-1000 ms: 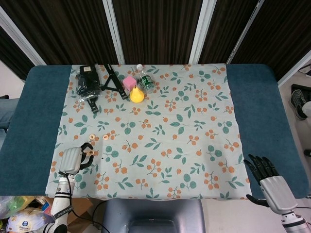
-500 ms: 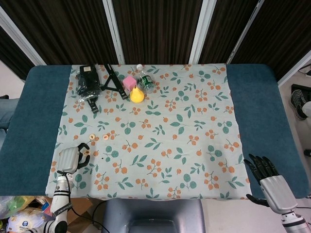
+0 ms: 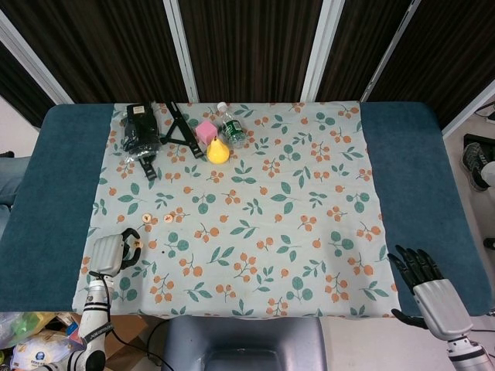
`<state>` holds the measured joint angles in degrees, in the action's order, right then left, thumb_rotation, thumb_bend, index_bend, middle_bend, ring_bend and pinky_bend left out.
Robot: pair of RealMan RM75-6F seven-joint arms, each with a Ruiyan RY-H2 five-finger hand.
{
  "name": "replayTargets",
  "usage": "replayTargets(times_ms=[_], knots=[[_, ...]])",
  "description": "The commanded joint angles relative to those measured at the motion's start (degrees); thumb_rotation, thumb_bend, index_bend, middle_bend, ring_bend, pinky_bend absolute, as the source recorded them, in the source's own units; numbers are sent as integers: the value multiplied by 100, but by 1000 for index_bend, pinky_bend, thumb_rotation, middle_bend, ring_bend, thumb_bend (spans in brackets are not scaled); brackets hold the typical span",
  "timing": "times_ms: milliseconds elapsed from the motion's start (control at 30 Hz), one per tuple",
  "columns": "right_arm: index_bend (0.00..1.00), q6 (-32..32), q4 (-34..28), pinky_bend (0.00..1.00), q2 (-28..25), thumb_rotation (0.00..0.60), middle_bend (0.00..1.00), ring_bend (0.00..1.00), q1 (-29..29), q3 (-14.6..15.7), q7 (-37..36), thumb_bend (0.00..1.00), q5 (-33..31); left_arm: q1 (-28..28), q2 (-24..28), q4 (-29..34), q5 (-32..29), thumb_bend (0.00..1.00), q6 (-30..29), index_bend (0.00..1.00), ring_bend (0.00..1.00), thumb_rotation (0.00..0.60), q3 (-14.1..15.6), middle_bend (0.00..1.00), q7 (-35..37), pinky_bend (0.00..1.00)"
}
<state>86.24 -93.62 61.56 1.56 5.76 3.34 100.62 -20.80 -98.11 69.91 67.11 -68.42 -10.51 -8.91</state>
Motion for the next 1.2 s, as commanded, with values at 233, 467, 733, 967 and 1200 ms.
replayTargets(times_ms=[233,467,733,967,1200], knots=[[0,11,2,54,1,600,0,0,-3,1,-6,205,8,-2,30,22,-25,404,38,421,1000,600,2,1000,-24,1000],[0,8,1,54,1,600,0,0,-2,1,-1,205,7,2,152,236,34,404,6,397,1000,600,-8,1000,27,1000],[0,-2,4,54,-1,600,0,0,3,1,-6,205,5,-330,289,758,38,403,-121,396,1000,600,-541,1000,-16,1000],[0,6,0,54,-13,600,0,0,5,-22,-39,204,-35,-1065,79,374,-1017,402,568,396,1000,600,-1119,1000,-1022,1000],[0,-50,-19,54,-14,600,0,0,29,-49,-18,205,-96,-1444,-205,-225,-1675,391,900,395,1000,600,-1159,1000,-1549,1000]])
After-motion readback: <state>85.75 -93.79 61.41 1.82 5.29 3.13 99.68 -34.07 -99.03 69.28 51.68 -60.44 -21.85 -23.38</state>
